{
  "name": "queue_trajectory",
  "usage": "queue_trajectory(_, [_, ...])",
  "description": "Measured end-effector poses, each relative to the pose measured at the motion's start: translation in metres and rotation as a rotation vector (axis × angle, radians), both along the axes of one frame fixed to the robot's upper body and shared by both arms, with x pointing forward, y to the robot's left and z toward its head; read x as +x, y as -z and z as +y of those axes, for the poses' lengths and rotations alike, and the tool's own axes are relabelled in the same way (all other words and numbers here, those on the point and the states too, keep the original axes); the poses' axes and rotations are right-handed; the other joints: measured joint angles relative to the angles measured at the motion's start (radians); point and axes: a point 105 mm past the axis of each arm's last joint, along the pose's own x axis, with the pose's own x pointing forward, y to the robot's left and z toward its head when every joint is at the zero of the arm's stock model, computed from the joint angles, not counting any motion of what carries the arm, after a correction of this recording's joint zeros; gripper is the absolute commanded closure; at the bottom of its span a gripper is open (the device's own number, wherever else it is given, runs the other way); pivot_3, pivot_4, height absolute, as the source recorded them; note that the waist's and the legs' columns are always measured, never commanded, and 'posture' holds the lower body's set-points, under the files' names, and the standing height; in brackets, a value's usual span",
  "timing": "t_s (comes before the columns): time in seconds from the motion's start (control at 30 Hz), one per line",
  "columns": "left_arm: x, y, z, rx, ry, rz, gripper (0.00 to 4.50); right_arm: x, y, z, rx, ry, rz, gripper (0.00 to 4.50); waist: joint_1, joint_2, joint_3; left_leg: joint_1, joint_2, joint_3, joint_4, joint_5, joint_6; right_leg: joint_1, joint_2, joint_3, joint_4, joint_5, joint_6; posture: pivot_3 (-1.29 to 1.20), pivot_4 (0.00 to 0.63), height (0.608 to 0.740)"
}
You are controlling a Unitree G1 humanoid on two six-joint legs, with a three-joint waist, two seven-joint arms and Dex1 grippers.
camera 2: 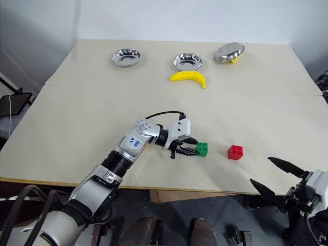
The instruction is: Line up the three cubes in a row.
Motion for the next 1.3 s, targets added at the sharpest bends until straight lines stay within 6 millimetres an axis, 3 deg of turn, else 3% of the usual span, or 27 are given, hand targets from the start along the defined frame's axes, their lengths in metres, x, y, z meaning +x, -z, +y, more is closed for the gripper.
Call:
queue_trajectory(0.07, [0.000,0.000,0.000,0.000,0.001,-0.001,3.03,0.000,0.001,-0.001,0.000,-0.001,0.004,0.00,0.000,0.000,0.000,0.000,0.000,0.000,0.000,0.000,0.000,0.000,0.000,0.000,0.000,0.000,0.000,0.00,0.150,0.740])
queue_trajectory(0.3, [0.005,0.007,0.008,0.006,-0.032,0.016,0.84,0.002,0.005,-0.002,0.011,-0.005,0.012,0.00,-0.004,0.000,0.000,-0.002,0.000,0.000,0.000,0.000,0.000,-0.003,0.000,0.000,0.004,0.000,0.000,0.00,0.150,0.740])
queue_trajectory(0.47, [0.008,-0.012,0.028,-0.053,0.006,-0.028,0.84,0.008,0.003,0.000,0.014,-0.022,-0.003,0.00,-0.007,0.000,0.000,-0.002,0.000,0.000,0.000,0.000,-0.001,-0.003,0.000,0.000,0.004,0.000,0.000,0.00,0.150,0.740])
queue_trajectory(0.63, [0.005,-0.053,0.065,-0.179,0.080,-0.087,0.84,0.015,0.007,0.002,0.029,-0.049,0.010,0.00,-0.019,0.001,0.000,-0.002,0.001,0.000,-0.001,0.000,-0.001,-0.002,0.000,0.000,0.004,0.000,0.000,0.00,0.150,0.740])
queue_trajectory(0.67, [0.003,-0.058,0.069,-0.193,0.095,-0.095,0.67,0.016,0.007,0.003,0.028,-0.053,0.009,0.00,-0.021,0.001,0.000,-0.002,0.001,0.000,-0.001,0.000,-0.001,-0.002,-0.001,0.000,0.004,0.000,0.000,0.00,0.150,0.740])
queue_trajectory(0.77, [0.000,-0.086,0.116,-0.286,0.108,-0.155,0.11,0.027,0.003,0.006,0.029,-0.093,0.009,0.00,-0.034,0.001,-0.001,-0.001,0.002,0.000,-0.001,0.001,-0.001,-0.003,-0.001,0.000,0.004,0.000,0.000,0.00,0.150,0.740])
queue_trajectory(0.87, [0.003,-0.096,0.162,-0.304,0.007,-0.230,0.05,0.032,0.004,0.007,0.031,-0.115,0.016,0.00,-0.040,0.001,-0.001,-0.001,0.003,0.000,-0.002,0.001,-0.002,-0.003,0.000,-0.001,0.004,0.000,0.000,0.00,0.150,0.740])
queue_trajectory(1.07, [-0.020,-0.057,0.259,-0.325,-0.399,-0.194,0.05,0.042,-0.002,0.017,0.047,-0.207,0.063,0.00,-0.053,0.001,-0.001,-0.002,0.003,-0.001,-0.002,0.000,-0.002,-0.004,-0.002,0.001,0.004,0.000,-0.001,0.00,0.150,0.740])
queue_trajectory(1.23, [-0.066,-0.020,0.319,-0.344,-0.768,-0.168,0.05,0.045,-0.006,0.026,0.040,-0.269,0.045,0.00,-0.049,0.001,-0.001,-0.001,0.004,-0.002,-0.003,-0.001,-0.002,-0.002,-0.003,0.002,0.000,0.000,-0.001,0.00,0.150,0.740])
queue_trajectory(1.3, [-0.088,-0.006,0.332,-0.349,-0.878,-0.148,0.05,0.045,-0.008,0.027,0.026,-0.287,0.030,0.00,-0.042,0.001,-0.001,0.000,0.003,-0.003,-0.003,-0.001,-0.001,0.000,-0.003,0.002,-0.003,0.000,-0.001,0.00,0.150,0.740])
